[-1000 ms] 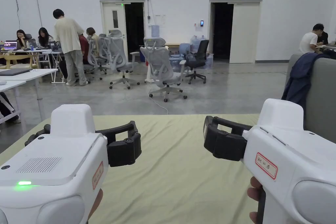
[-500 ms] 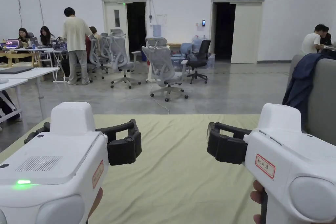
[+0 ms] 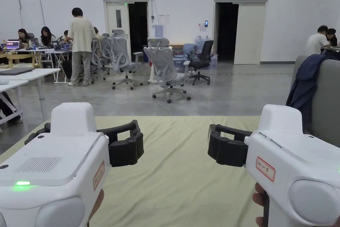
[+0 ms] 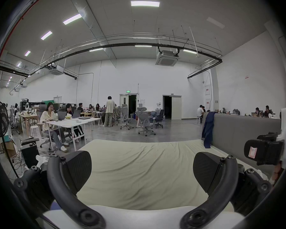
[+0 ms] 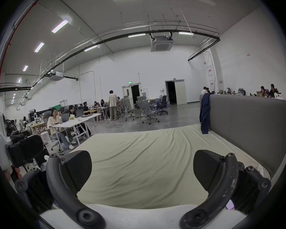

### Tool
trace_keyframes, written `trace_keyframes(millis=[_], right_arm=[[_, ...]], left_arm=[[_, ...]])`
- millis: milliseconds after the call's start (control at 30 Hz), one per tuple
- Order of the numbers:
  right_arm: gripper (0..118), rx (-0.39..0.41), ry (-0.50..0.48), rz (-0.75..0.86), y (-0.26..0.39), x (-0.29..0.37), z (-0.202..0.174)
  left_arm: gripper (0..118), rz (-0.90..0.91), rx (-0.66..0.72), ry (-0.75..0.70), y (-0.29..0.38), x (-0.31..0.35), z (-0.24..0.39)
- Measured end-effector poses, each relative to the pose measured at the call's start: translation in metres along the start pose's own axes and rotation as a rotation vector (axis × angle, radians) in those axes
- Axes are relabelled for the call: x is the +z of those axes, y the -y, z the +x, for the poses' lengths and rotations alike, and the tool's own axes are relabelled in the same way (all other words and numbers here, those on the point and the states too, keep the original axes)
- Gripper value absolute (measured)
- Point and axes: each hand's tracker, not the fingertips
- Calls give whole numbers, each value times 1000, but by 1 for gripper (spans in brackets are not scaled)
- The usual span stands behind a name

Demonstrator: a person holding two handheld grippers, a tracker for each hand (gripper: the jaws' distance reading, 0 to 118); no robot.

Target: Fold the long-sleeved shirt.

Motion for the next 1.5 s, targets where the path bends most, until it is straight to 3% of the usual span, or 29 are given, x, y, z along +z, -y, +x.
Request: trace_keyframes(millis=[1500], right_arm=[[118, -45, 38, -87, 8, -20, 12]], left_arm=[[118, -29, 17, 19, 7, -7, -2]])
